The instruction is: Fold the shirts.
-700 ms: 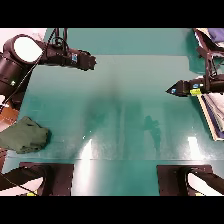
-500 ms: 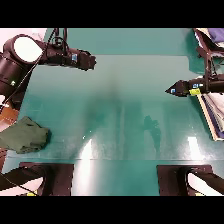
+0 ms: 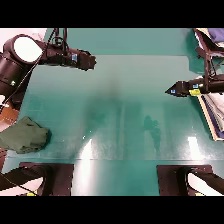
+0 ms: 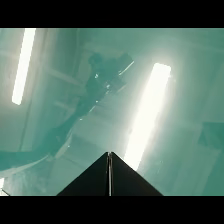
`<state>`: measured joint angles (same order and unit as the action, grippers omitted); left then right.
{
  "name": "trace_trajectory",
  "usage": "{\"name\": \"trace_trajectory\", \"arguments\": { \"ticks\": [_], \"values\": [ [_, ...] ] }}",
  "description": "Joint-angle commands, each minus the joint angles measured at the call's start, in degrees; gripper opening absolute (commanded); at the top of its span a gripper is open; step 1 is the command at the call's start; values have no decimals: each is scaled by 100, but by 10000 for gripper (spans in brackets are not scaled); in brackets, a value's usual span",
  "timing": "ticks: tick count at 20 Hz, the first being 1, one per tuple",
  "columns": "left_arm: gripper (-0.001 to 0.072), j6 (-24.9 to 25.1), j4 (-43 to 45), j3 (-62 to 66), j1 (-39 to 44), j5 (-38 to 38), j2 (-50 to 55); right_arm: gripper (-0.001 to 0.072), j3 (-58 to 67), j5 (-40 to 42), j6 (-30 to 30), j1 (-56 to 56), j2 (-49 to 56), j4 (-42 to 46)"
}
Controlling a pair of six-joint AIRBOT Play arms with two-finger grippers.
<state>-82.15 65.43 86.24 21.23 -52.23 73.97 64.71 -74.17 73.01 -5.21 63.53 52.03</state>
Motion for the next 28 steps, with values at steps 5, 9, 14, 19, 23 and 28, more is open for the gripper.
{"name": "trace_trajectory", "arguments": {
  "ticks": [5, 9, 14, 19, 23, 28],
  "values": [
    [26, -37, 693, -35, -699, -1526, -472, 17, 0, -170, 7, -2, 0, -13],
    [27, -151, 1794, -1139, -1864, -2483, -1768, 17, 0, -299, 7, -2, 0, -11],
    [55, -341, 2684, -2671, -3091, -3303, -2824, 17, 0, -291, 4, -2, 0, -4],
    [621, -826, 3080, -4022, -3462, -2990, -2822, 17, -2, -275, 4, -2, 2, -2],
    [620, -1117, 3445, -5121, -3462, -2653, -2822, 17, -4, -271, 2, -2, 2, -2],
    [215, -1239, 3438, -5311, -3460, -2734, -2822, 17, -4, -221, 4, -2, 2, -2]
  ]
}}
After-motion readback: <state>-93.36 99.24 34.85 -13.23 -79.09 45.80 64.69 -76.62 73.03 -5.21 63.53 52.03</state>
